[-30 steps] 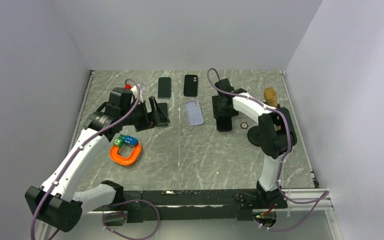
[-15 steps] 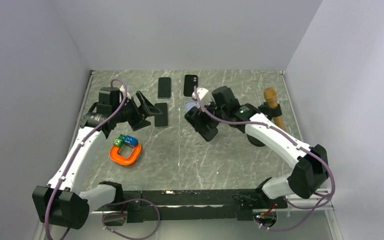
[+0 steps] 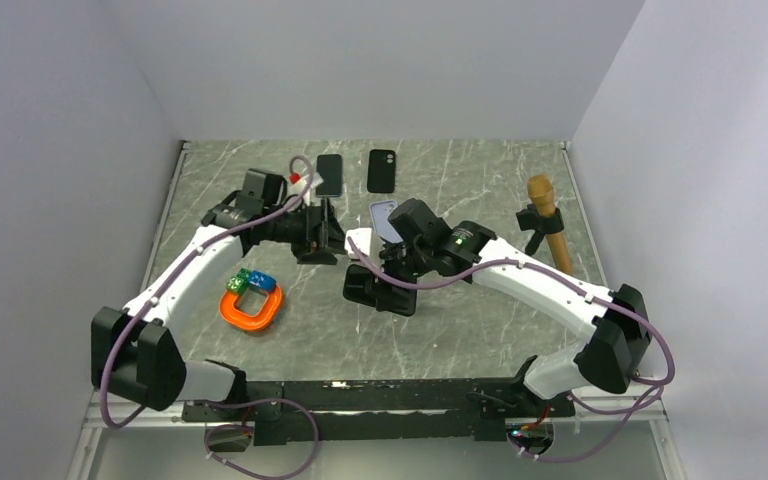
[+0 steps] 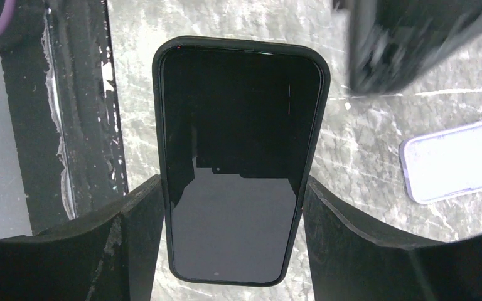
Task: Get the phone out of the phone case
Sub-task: Pick up the phone at the center of the board, then adjust the phone.
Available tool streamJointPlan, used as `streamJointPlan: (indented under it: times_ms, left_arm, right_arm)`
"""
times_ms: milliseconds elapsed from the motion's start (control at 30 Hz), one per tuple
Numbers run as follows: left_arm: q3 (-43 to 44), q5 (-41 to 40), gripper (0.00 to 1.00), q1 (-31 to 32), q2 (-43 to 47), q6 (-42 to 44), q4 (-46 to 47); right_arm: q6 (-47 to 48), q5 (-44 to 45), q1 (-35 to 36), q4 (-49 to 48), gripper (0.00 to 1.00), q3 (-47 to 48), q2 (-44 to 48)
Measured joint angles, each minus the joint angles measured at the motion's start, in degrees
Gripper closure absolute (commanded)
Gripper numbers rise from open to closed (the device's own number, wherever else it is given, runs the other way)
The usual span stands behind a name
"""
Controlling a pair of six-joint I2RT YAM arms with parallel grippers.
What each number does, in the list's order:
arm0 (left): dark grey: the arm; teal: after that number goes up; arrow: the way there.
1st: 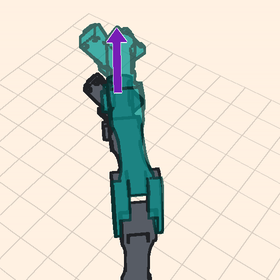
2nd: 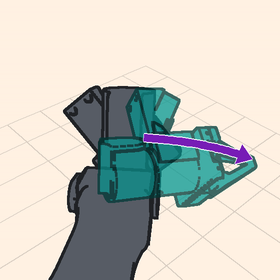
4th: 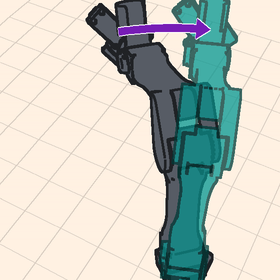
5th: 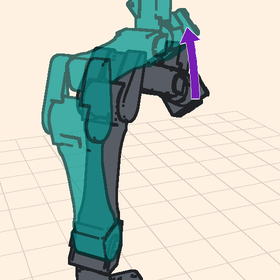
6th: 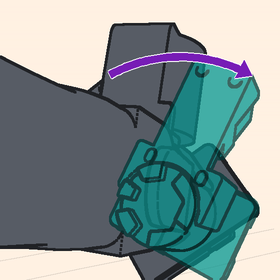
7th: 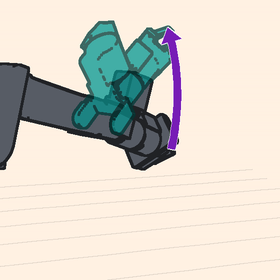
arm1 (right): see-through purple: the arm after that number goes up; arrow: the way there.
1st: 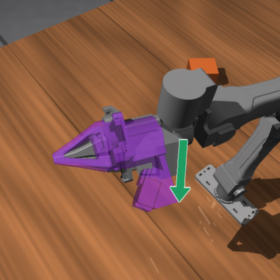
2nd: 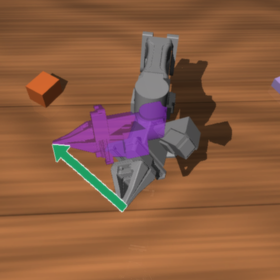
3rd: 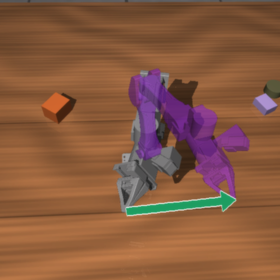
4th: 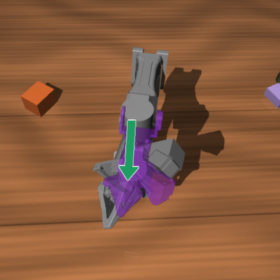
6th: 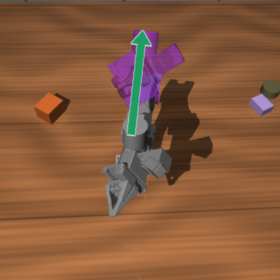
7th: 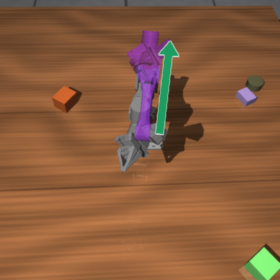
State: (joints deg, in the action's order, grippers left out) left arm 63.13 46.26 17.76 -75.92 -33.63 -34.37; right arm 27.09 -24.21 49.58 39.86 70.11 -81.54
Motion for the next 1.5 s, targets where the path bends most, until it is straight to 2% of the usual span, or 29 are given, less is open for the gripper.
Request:
streamJointPlan:
  times_ms: [200,400,633,667,767,800,867,900,933,1100,1267,1400,1500]
  left_arm:
    - [0.0,4.9,0.26,5.4,-3.8,4.1,-1.4]
    - [-0.1,7.2,0.53,7.4,-6.1,5.5,-2.4]
    - [-0.1,8.2,0.96,8.8,-6.4,5.5,-2.3]
    - [0.0,8.4,1.0,8.8,-6.3,5.0,-2.3]
    - [0.7,7.8,1.0,8.9,-6.3,4.7,-3.2]
    - [0.9,7.5,1.0,8.9,-6.2,4.7,-3.5]
    - [1.2,5.8,1.0,9.1,-5.4,4.6,-3.5]
    - [1.4,4.3,1.0,9.2,-4.6,4.4,-3.5]
    - [1.6,2.5,1.0,9.3,-3.6,4.2,-3.6]
    - [3.7,-13.6,1.0,9.9,4.5,1.0,-6.4]
    - [7.4,-28.5,1.0,8.4,12.4,-4.9,-9.2]
    - [6.0,-33.2,1.0,5.6,18.8,-10.2,-6.4]
    - [-0.3,-34.5,1.0,3.0,25.5,-16.1,0.3]
  right_arm:
    - [1.2,2.6,3.2,0.7,1.0,0.7,0.0]
    - [1.2,6.4,5.2,0.4,1.0,0.7,0.0]
    - [0.7,9.3,6.3,0.4,1.0,0.5,2.0]
    - [0.5,9.8,6.5,0.2,1.0,0.4,2.2]
    - [-0.1,10.8,6.9,-1.2,0.98,-0.7,2.8]
    - [-0.3,11.2,7.0,-1.7,0.86,-1.0,3.0]
    - [-0.7,12.2,7.1,-2.7,0.53,-1.4,3.2]
    - [-1.0,13.0,7.3,-3.4,0.21,-1.4,3.2]
    - [-1.4,13.9,7.6,-4.1,0.03,-1.5,3.2]
    - [-8.2,22.3,7.1,-10.6,0.0,-5.0,5.7]
    - [-22.0,31.4,4.7,-12.0,0.0,-6.2,7.6]
    - [-33.7,23.1,-4.0,-8.2,0.0,0.3,3.1]
    - [-42.6,12.8,-11.7,-7.9,0.0,6.2,-1.9]
